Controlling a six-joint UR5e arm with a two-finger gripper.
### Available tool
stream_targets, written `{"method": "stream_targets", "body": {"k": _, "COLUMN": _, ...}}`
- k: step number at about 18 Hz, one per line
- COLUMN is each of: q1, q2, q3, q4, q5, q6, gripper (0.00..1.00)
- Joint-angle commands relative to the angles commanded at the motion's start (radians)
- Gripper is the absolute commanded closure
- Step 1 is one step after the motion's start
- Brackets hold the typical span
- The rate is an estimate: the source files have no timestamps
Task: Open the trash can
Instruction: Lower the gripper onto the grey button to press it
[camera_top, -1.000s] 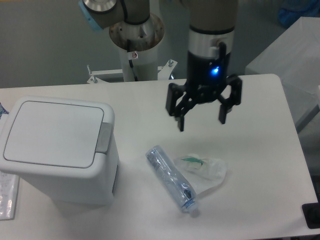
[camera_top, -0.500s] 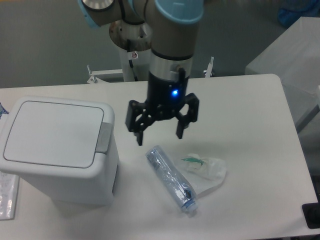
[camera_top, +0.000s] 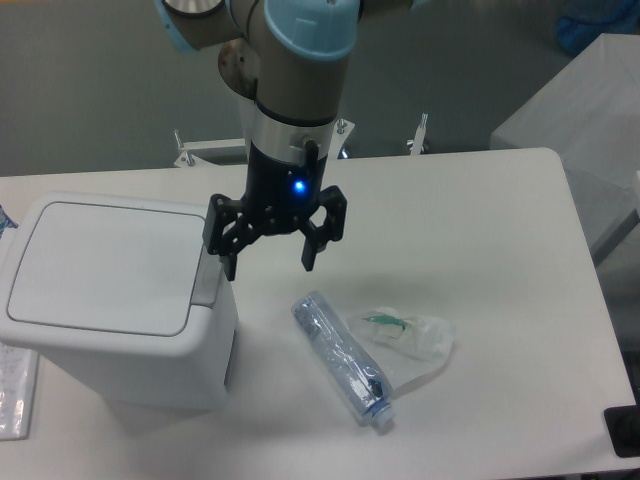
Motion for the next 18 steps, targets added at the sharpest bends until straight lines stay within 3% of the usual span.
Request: {"method": "stream_targets", "body": {"k": 18, "q1": -0.002, "q2": -0.015, "q3": 0.0, "q4": 0.002, "q5": 0.003, "q6": 0.003, "gripper": 0.0}}
